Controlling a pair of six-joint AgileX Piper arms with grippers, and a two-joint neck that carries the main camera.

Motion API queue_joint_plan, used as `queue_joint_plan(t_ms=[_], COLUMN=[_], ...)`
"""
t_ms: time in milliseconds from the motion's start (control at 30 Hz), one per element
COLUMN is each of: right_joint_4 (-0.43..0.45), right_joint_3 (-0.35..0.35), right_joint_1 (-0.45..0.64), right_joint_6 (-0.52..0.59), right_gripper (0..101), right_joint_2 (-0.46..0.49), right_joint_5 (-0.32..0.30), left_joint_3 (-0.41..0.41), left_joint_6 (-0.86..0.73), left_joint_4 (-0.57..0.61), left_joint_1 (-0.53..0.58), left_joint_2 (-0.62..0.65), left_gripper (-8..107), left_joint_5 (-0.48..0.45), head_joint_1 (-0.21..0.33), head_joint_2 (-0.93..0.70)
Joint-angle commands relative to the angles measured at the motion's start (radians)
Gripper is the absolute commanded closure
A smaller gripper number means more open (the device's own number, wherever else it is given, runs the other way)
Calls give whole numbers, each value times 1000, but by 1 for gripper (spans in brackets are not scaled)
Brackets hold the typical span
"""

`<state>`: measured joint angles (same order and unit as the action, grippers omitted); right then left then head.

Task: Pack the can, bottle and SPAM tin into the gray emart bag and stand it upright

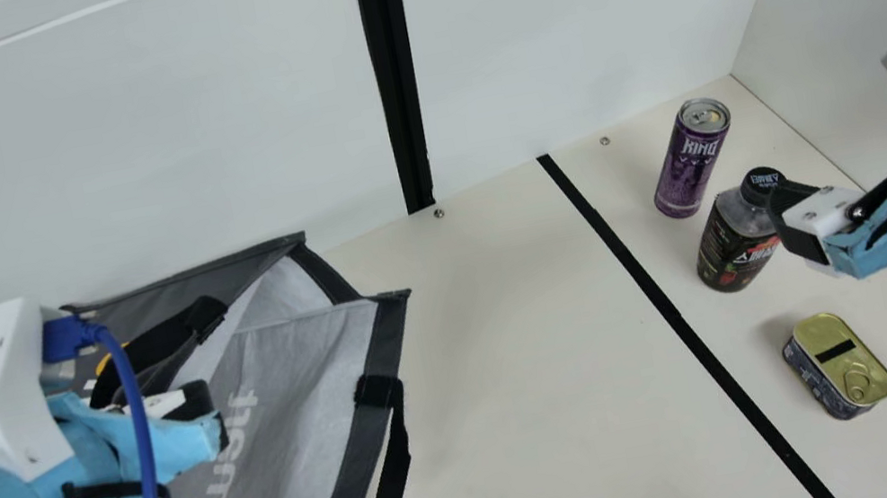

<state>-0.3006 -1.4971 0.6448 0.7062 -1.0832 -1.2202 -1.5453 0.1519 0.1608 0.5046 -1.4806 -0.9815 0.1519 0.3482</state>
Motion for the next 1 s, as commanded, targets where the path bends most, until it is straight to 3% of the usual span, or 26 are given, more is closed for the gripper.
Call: queue_joint_plan(t_ms=[0,967], right_joint_4=[0,0], right_joint_3=[0,0], right_joint_1=[0,0], right_joint_6=[0,0], right_gripper=[6,6], right_joint_2=[0,0], right_joint_5=[0,0], left_joint_3=[0,7], left_joint_6=[0,-3], left_joint_4=[0,-9], left_joint_1=[0,-8], left_joint_2=[0,-19], left_gripper=[107,107], left_joint_5=[0,21], head_joint_1=[23,23], head_joint_2=[1,1])
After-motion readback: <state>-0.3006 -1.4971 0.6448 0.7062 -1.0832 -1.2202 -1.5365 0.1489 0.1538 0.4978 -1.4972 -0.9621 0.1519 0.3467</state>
